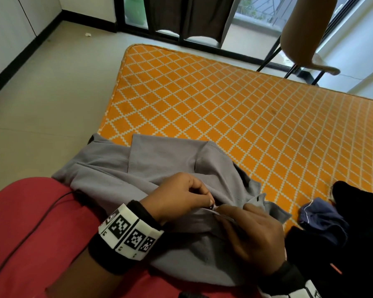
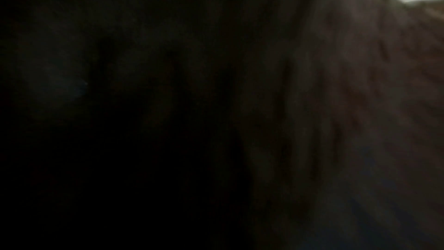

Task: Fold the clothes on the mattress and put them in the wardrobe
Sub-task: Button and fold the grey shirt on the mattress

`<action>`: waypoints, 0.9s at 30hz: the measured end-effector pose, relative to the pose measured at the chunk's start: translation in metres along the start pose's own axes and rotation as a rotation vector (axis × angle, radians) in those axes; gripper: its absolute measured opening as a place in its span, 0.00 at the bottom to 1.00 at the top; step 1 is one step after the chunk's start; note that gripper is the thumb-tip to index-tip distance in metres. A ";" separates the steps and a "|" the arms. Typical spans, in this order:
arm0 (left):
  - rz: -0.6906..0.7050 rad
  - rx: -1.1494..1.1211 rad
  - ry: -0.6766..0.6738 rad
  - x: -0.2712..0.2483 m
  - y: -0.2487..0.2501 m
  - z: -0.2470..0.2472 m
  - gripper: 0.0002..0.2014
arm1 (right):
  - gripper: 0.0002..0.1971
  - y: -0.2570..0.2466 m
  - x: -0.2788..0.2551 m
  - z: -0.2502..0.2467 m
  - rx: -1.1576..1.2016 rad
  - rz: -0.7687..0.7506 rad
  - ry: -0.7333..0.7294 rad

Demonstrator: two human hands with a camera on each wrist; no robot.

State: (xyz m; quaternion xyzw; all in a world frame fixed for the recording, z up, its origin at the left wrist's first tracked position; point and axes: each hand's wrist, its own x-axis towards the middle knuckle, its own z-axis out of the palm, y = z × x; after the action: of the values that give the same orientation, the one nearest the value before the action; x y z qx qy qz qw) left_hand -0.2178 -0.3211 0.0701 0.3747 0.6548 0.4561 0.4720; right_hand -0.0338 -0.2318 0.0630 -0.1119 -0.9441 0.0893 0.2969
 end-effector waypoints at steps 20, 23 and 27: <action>-0.018 -0.178 -0.068 0.005 -0.011 0.000 0.03 | 0.07 0.002 -0.004 0.015 0.098 0.156 -0.004; -0.014 -0.168 -0.084 0.006 -0.013 0.000 0.03 | 0.08 0.003 -0.005 0.015 0.099 0.169 -0.002; -0.021 -0.139 -0.104 0.008 -0.016 -0.001 0.02 | 0.09 0.002 -0.008 0.019 0.111 0.208 -0.009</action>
State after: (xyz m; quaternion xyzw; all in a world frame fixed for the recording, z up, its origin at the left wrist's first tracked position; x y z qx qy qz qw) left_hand -0.2215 -0.3190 0.0527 0.3575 0.6000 0.4755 0.5349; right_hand -0.0384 -0.2336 0.0428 -0.1921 -0.9224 0.1719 0.2877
